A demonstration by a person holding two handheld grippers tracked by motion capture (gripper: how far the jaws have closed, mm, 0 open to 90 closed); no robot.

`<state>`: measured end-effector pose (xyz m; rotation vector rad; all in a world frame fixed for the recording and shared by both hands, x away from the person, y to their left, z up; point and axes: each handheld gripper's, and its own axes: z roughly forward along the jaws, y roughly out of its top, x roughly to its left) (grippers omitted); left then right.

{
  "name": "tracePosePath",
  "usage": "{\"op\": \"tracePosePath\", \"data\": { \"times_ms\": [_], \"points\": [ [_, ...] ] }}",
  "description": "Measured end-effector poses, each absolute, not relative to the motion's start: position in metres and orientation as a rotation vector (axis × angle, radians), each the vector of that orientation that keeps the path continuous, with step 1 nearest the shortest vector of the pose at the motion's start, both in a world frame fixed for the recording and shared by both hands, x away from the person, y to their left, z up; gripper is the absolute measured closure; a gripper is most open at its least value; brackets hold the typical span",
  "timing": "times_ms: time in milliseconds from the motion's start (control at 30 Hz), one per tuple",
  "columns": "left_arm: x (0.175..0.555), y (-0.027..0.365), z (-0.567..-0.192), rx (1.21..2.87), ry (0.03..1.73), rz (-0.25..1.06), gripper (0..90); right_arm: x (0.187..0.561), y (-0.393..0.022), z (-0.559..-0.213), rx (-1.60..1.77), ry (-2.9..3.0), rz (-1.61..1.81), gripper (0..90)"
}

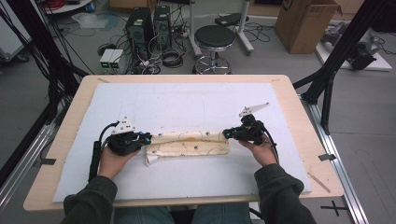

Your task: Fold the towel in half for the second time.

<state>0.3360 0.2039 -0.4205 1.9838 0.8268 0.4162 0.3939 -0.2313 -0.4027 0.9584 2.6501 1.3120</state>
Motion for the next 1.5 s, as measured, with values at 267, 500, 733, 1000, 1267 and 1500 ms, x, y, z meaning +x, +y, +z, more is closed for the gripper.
{"op": "tracePosePath", "data": {
  "times_ms": [267,500,733,1000,1267,1500],
  "points": [
    [0.327,0.201,-0.420,2.038,0.768,0.411,80.6,0.385,-0.232,-0.407,0.938,2.665,1.292,84.6],
    [0.320,0.197,-0.421,2.099,0.726,0.412,80.5,0.374,-0.235,-0.416,0.930,2.665,1.302,84.4],
    [0.313,0.200,-0.427,2.114,0.722,0.405,79.6,0.368,-0.235,-0.421,0.904,2.678,1.302,84.3],
    [0.309,0.204,-0.432,2.124,0.728,0.390,78.5,0.360,-0.235,-0.426,0.882,2.699,1.292,84.1],
    [0.306,0.206,-0.434,2.113,0.730,0.359,71.8,0.356,-0.238,-0.429,0.890,2.701,1.339,73.7],
    [0.304,0.212,-0.419,2.033,0.727,0.320,52.0,0.347,-0.239,-0.414,0.858,2.682,1.405,53.1]
  ]
}}
